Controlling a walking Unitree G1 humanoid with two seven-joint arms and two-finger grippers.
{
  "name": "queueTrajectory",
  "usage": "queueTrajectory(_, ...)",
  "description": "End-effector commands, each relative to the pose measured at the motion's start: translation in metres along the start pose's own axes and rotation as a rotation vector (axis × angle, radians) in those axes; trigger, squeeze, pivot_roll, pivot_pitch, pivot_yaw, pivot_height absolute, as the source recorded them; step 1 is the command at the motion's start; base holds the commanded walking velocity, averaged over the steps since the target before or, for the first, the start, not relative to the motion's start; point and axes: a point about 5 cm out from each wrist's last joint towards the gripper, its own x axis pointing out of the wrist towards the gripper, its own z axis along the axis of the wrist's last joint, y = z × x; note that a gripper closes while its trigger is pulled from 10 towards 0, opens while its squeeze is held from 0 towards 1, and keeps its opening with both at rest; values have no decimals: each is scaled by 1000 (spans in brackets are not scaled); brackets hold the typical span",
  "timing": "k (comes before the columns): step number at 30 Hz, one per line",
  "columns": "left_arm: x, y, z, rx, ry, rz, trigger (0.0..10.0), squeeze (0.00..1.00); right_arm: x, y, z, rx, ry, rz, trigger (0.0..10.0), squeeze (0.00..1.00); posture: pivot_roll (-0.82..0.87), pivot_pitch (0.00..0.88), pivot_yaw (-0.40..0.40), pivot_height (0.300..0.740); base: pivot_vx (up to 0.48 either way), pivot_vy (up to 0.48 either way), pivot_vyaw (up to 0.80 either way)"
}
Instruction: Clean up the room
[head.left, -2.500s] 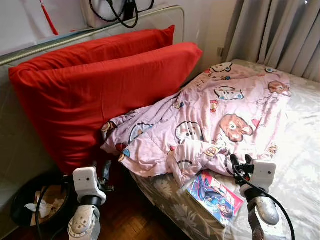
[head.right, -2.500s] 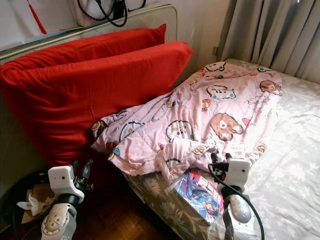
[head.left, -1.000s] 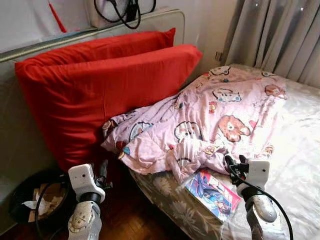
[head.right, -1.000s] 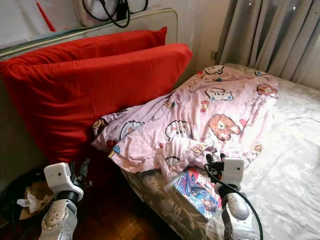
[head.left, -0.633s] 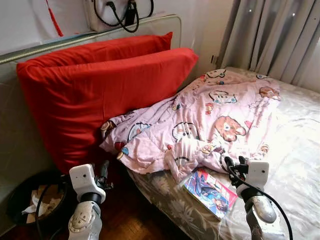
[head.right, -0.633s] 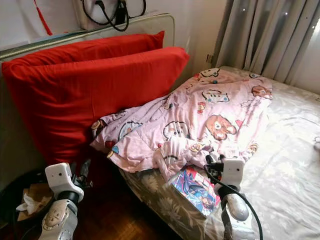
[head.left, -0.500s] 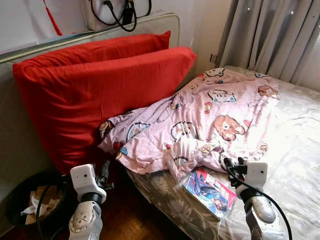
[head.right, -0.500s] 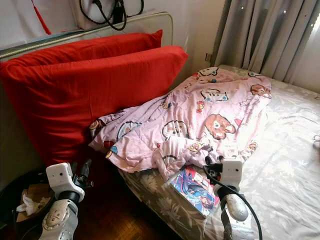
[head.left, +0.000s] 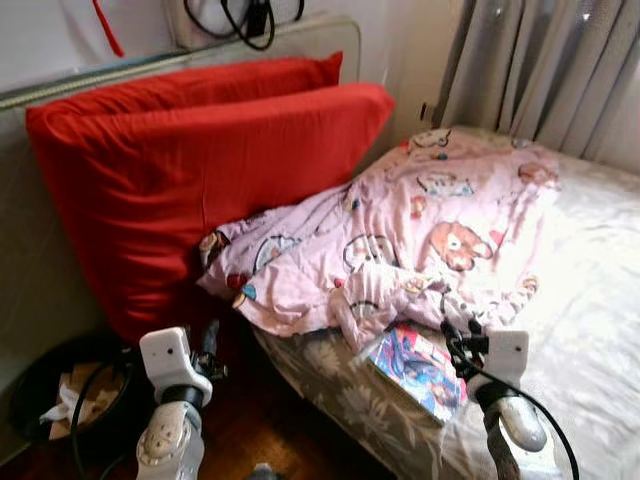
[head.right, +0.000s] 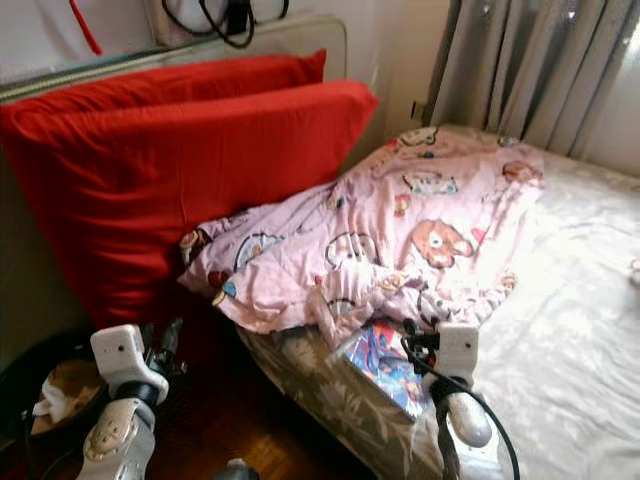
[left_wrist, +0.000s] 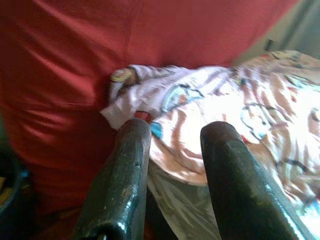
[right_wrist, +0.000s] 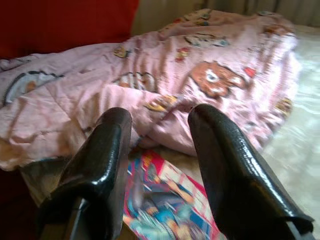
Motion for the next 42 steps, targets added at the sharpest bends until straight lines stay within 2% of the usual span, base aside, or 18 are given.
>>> queueTrajectory(1, 1, -6, 1, 14, 4, -33, 10000, 0, 0, -1, 3, 2, -16, -4, 10000, 0, 37, 0, 15, 657, 0, 0, 0)
queueTrajectory(15, 0, -11, -1, 26, 12, -65, 10000, 0, 0, 0, 2, 0, -11, -4, 10000, 0, 30, 0, 26, 657, 0, 0, 0)
queueTrajectory(19, 0, -11, -1, 50, 13, -78, 10000, 0, 2, 1, -1, -8, 30, -5, 10000, 0, 33, 0, 24, 647, 0, 0, 0)
queueTrajectory(22, -1, -12, -2, 53, 14, -82, 10000, 0, 1, 1, -1, -8, 22, -7, 10000, 0, 33, 0, 25, 627, 0, 0, 0)
queueTrajectory(25, -1, -13, -2, 53, 14, -83, 10000, 0, -1, 1, 0, 13, -5, -14, 10000, 0, 34, 0, 24, 627, 0, 0, 0)
queueTrajectory(42, -1, -13, -1, 53, 22, -94, 10000, 0, 0, 3, 2, 13, -7, -8, 10000, 0, 38, 0, 26, 627, 0, 0, 0)
